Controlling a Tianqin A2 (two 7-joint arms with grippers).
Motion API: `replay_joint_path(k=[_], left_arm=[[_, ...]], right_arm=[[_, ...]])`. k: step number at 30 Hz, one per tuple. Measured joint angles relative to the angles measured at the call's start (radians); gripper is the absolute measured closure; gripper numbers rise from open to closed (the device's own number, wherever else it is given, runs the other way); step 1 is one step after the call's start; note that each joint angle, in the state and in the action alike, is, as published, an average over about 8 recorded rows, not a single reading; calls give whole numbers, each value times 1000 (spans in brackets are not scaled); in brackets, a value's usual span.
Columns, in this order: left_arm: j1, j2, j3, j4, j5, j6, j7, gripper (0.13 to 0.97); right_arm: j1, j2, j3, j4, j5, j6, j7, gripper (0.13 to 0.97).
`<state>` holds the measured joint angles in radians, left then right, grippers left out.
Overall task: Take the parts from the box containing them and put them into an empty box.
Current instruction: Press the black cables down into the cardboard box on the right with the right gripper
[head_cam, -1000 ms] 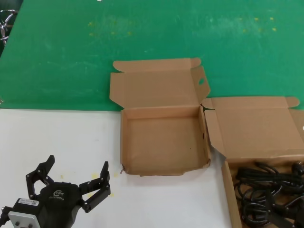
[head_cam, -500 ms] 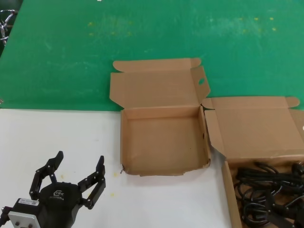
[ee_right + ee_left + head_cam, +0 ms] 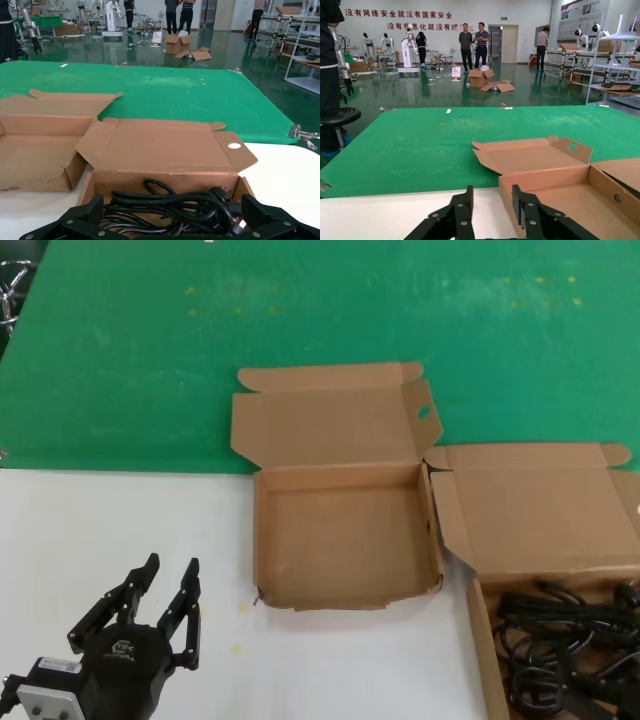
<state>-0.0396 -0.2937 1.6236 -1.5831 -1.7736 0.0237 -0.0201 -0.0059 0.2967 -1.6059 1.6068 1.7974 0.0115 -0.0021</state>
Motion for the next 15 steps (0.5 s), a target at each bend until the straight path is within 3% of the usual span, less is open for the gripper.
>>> replay_joint_path(k=[7,15], left_arm=[[0,0,0,0,0,0,0,823],[0,0,0,0,0,0,0,914]], right_arm=[[-3,16,-25,11,9,27,-5,129],[18,110,-119,23,77,88,-44,129]])
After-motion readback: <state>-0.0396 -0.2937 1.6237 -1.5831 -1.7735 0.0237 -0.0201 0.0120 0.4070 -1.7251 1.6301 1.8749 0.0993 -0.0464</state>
